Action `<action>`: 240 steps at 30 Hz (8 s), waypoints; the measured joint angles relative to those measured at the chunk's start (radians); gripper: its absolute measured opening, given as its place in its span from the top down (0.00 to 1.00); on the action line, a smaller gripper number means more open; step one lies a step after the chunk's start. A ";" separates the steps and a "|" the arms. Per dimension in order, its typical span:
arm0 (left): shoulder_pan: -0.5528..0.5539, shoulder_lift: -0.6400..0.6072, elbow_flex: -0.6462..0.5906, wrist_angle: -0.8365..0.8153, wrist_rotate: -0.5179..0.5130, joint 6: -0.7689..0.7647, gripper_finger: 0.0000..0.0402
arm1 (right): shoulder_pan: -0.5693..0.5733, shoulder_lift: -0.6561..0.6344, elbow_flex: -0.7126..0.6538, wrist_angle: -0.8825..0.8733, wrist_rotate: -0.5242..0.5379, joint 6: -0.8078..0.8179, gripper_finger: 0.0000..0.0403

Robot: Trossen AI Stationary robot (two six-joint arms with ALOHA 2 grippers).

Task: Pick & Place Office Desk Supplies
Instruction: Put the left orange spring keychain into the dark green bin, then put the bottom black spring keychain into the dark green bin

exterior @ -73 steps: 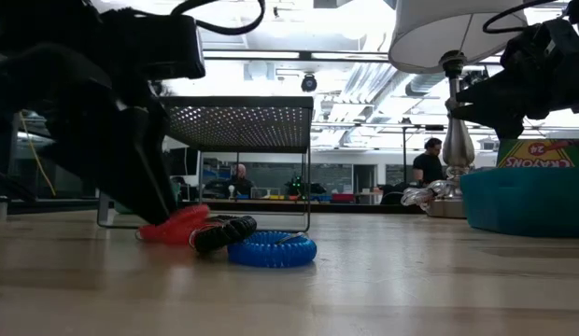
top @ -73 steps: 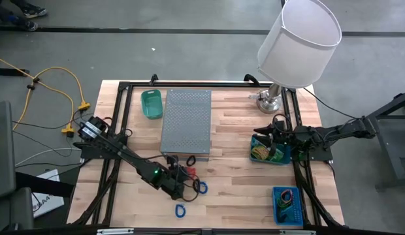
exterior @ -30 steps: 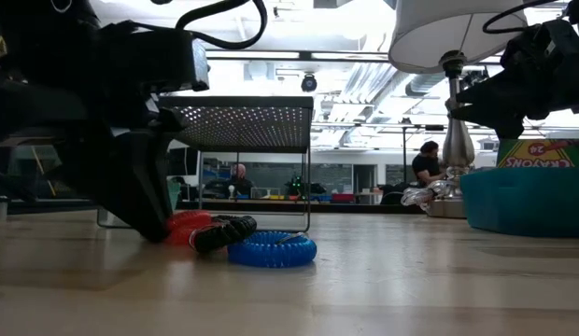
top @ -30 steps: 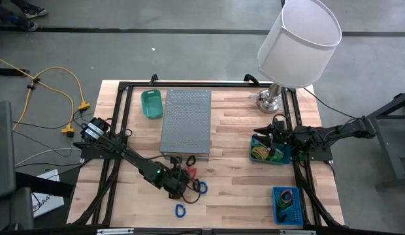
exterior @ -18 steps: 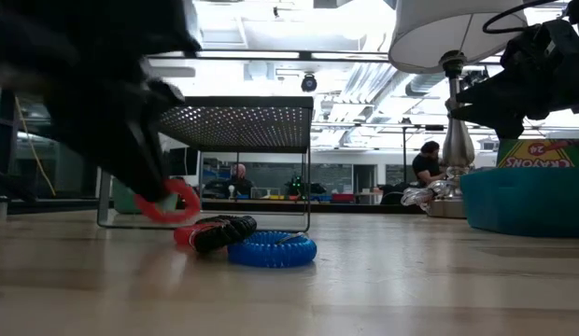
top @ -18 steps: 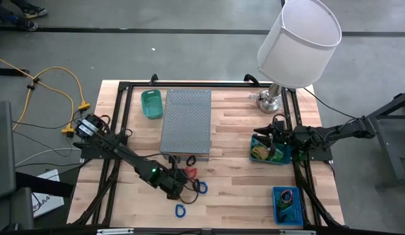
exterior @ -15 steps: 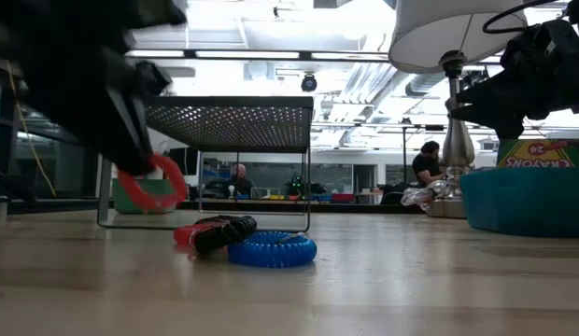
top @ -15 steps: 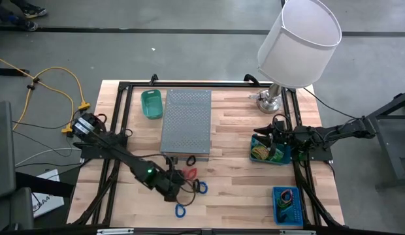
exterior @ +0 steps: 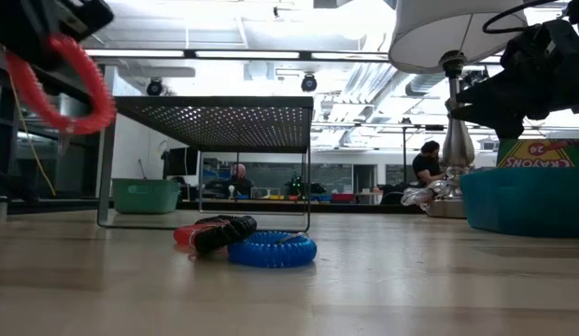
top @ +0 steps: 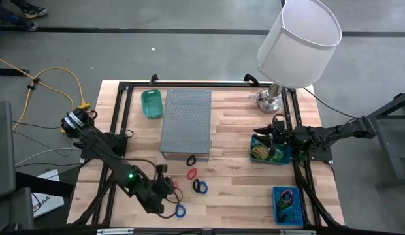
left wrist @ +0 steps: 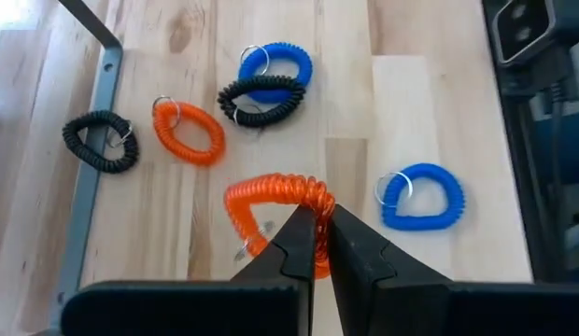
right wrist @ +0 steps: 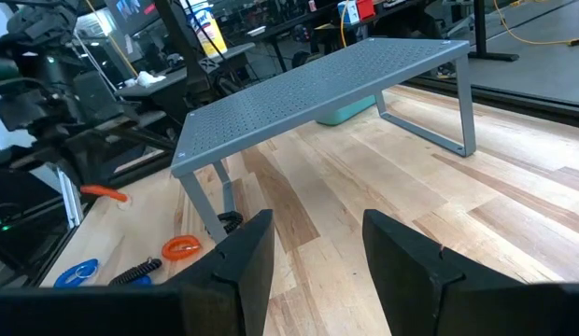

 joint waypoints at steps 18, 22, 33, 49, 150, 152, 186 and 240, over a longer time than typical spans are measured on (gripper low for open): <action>0.305 -0.371 0.000 -0.312 -0.122 0.020 0.97 | 0.000 0.000 0.000 -0.001 0.000 0.000 0.62; 0.435 -0.405 0.000 -0.375 -0.121 0.021 0.97 | 0.000 0.000 0.000 -0.001 0.000 0.000 0.62; 0.811 -0.421 0.000 -0.448 -0.111 0.117 0.97 | 0.000 0.000 0.000 -0.002 0.000 0.000 0.62; 1.405 -0.371 -0.004 -0.429 0.178 0.405 0.97 | 0.000 0.000 0.000 -0.002 0.000 0.000 0.62; 0.209 -0.265 0.000 -0.155 0.221 0.143 0.78 | 0.000 0.000 0.000 -0.002 0.000 0.000 0.62; 0.214 -0.248 0.000 -0.147 0.220 0.148 0.78 | 0.000 0.000 0.000 -0.002 0.000 0.000 0.62; 0.230 0.241 0.000 0.358 0.170 0.584 0.78 | 0.000 0.002 0.000 0.000 0.000 0.000 0.62; 0.261 0.355 0.000 0.448 0.279 0.607 0.62 | 0.000 0.011 0.000 -0.003 0.000 0.000 0.62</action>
